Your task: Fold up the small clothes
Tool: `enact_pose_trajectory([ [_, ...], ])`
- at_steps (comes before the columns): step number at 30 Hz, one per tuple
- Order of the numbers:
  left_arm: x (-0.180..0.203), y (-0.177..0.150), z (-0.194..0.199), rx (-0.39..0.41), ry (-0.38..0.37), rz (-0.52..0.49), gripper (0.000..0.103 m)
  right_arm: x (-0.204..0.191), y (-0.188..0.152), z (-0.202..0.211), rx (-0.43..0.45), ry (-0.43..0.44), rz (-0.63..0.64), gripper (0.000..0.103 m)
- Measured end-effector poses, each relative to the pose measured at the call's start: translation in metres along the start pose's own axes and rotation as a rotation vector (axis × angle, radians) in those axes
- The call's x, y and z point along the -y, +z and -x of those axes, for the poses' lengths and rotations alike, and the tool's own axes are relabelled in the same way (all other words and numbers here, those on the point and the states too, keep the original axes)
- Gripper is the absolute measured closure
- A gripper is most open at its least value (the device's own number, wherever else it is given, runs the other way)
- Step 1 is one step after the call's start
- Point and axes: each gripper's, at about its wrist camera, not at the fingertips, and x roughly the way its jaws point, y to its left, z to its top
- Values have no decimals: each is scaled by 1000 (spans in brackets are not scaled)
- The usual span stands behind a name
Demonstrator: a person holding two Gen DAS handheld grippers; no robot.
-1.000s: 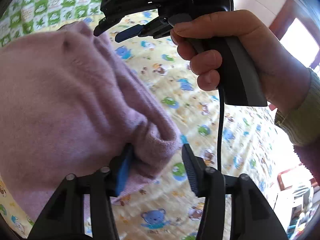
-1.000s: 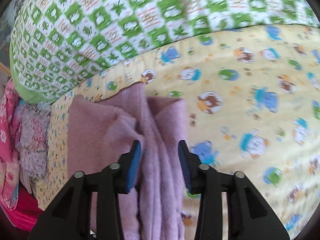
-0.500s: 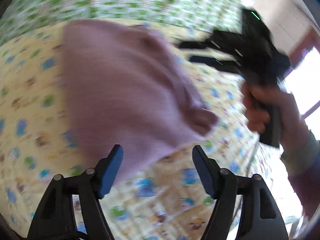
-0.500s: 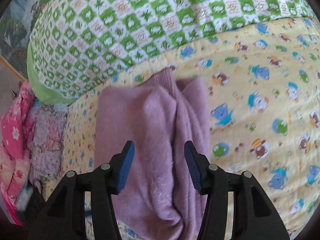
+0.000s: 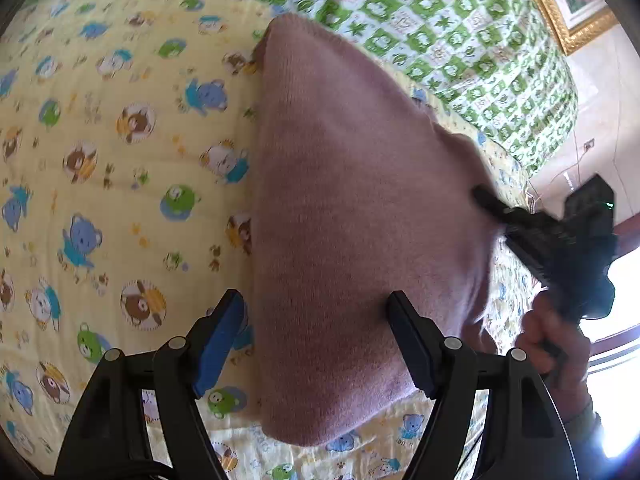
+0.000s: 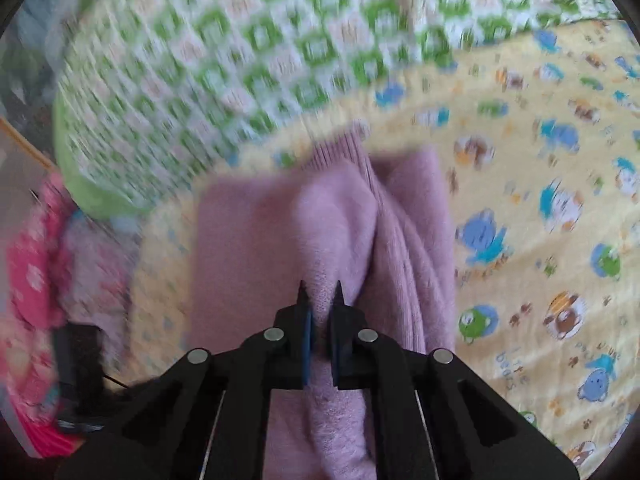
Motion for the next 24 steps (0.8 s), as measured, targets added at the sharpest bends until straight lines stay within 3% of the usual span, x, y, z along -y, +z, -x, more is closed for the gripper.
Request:
enact_pose_trajectory([
  [2, 6, -3, -3, -1, -1, -14, 24, 9, 3, 8, 11, -21, -7, 95],
  [8, 22, -7, -26, -34, 15, -38, 24, 39, -9, -22, -85, -118, -26, 92],
  [10, 23, -8, -30, -40, 13, -38, 24, 40, -11, -18, -70, -136, -44, 76],
  [12, 23, -7, -30, -36, 14, -35, 24, 38, -14, -4, -48, -139, -73, 69],
  [15, 26, -4, -30, -31, 11, -32, 24, 27, -30, 27, -25, -103, -63, 67],
  [19, 26, -6, -26, -32, 0, -28, 24, 15, -66, 53, -39, -131, -19, 45],
  [21, 27, -8, -28, -37, 2, -32, 24, 13, -89, 46, -122, -172, 38, 45],
  [24, 25, -13, -31, -52, 9, -30, 24, 15, -107, 33, -209, -257, 104, 93],
])
